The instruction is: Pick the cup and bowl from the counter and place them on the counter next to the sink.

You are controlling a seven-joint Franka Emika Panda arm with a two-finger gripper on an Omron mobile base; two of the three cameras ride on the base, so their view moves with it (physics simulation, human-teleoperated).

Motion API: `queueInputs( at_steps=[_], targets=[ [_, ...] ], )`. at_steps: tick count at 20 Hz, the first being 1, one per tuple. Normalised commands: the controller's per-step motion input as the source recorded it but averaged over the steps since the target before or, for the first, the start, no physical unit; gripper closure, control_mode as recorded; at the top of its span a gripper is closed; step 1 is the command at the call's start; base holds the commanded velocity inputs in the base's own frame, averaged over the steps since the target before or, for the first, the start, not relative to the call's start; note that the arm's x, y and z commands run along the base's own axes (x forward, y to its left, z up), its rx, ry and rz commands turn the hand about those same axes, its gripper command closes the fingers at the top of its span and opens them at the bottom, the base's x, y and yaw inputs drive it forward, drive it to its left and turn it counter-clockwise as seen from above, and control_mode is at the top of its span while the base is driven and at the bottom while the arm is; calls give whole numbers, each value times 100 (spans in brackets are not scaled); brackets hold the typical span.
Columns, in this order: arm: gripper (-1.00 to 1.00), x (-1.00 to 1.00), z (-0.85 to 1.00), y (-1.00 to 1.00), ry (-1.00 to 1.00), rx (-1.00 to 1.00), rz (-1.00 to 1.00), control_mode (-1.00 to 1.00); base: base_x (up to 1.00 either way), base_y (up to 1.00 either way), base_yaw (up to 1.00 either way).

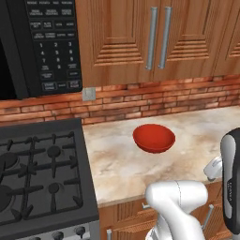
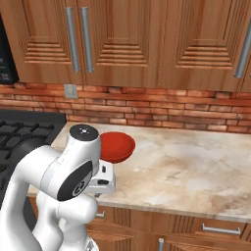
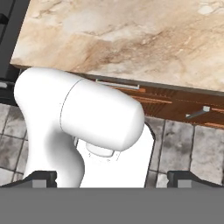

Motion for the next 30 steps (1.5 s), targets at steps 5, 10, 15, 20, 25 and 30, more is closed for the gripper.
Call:
queueInputs(
  at_steps=[5,10,15,20,25,30],
  targets=[
    [-100,0,0,0,2,0,-3,-100,0,0,0],
    [-100,0,8,-3,5,0,-12,-100,0,0,0],
    [-100,8,12,-12,1,0,-5,-100,0,0,0],
    [-100,22,7,-15,-5,13,-3,-100,0,0,0],
    [-100,28,0,0,-8,21,-9,-100,0,0,0],
    [-100,26,0,0,-9,17,-8,-100,0,0,0]
  ],
)
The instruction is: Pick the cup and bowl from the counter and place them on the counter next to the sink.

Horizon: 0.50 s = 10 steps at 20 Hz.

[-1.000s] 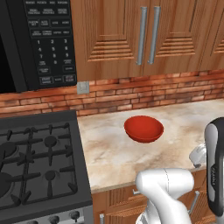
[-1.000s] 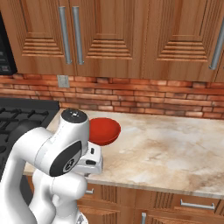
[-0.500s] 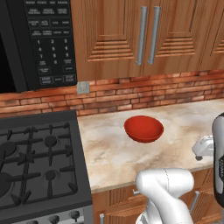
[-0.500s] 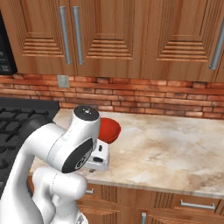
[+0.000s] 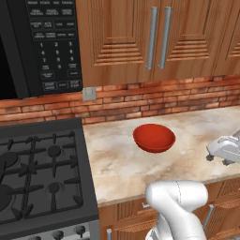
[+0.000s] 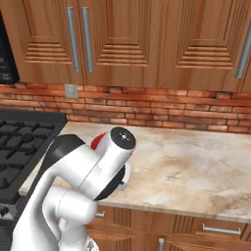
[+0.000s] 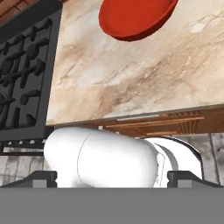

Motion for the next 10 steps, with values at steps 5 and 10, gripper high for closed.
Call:
queueInputs(
  at_steps=[5,10],
  targets=[
    [-100,28,0,35,0,-3,0,-100,0,0,0],
    [-100,31,0,11,1,-5,0,-100,0,0,0]
  ],
)
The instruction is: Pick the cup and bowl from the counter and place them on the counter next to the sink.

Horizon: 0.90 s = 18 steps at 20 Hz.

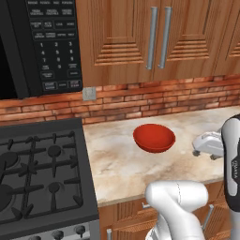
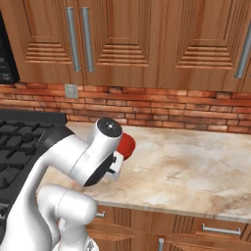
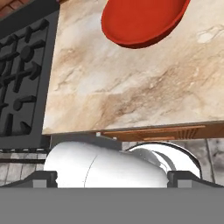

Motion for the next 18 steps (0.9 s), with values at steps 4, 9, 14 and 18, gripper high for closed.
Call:
queueInputs(
  at_steps=[4,9,14,18],
  targets=[
    [-100,25,0,0,0,-2,0,-100,0,0,0],
    [-100,28,0,0,4,-1,0,-100,0,0,0],
    [-100,28,-1,-5,8,-1,0,-100,0,0,0],
    [-100,47,-15,-6,5,0,0,-100,0,0,0]
  ],
)
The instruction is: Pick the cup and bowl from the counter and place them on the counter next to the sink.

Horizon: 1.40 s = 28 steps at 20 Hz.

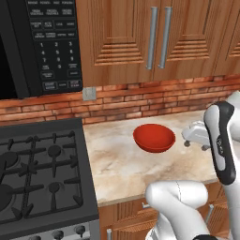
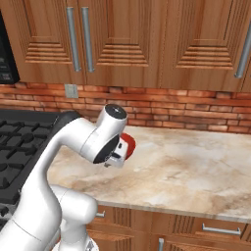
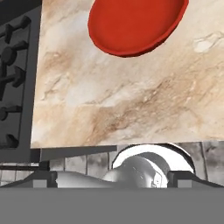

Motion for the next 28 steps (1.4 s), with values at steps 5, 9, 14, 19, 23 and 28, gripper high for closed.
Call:
queueInputs(
  at_steps=[5,9,14,19,23,28],
  targets=[
    [-100,58,-15,-5,3,0,0,-100,0,0,0],
    [-100,58,-19,-7,2,0,0,-100,0,0,0],
    [-100,59,-25,-10,1,0,0,-100,0,0,0],
    [-100,66,-34,-16,3,0,0,-100,0,0,0],
    [-100,63,-30,-27,5,0,0,-100,0,0,0],
    [-100,50,-9,-31,5,0,0,-100,0,0,0]
  ],
)
